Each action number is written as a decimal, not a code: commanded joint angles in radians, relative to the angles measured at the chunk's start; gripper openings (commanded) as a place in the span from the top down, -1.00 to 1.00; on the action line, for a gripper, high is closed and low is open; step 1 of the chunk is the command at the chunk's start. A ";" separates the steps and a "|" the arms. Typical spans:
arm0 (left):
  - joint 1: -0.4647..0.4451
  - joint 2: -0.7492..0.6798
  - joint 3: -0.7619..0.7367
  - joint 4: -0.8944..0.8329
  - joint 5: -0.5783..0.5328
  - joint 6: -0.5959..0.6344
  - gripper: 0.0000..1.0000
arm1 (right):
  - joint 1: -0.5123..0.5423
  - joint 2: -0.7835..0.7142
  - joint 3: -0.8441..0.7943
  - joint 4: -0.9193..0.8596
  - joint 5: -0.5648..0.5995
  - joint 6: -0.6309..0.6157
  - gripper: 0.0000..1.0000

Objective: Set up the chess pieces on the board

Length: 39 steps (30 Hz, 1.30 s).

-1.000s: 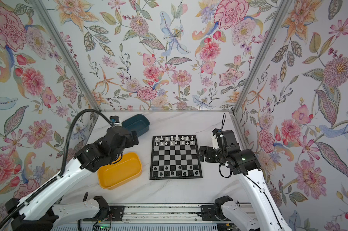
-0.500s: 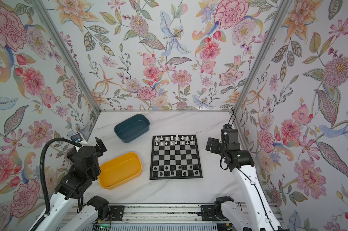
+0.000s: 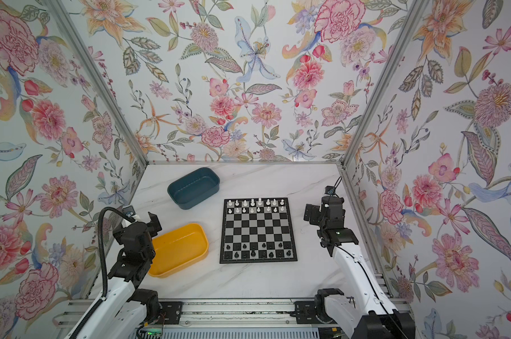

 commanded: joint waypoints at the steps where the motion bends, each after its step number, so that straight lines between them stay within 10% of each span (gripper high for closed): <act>1: 0.045 0.034 -0.057 0.194 0.044 0.088 -0.99 | -0.016 0.037 -0.026 0.160 -0.007 -0.047 -0.98; 28: 0.123 0.715 -0.221 1.256 0.304 0.121 -0.99 | -0.099 0.277 -0.286 0.831 -0.099 -0.028 -0.98; 39: 0.090 0.864 -0.195 1.331 0.377 0.188 -0.99 | -0.099 0.337 -0.374 1.024 -0.095 -0.049 -0.98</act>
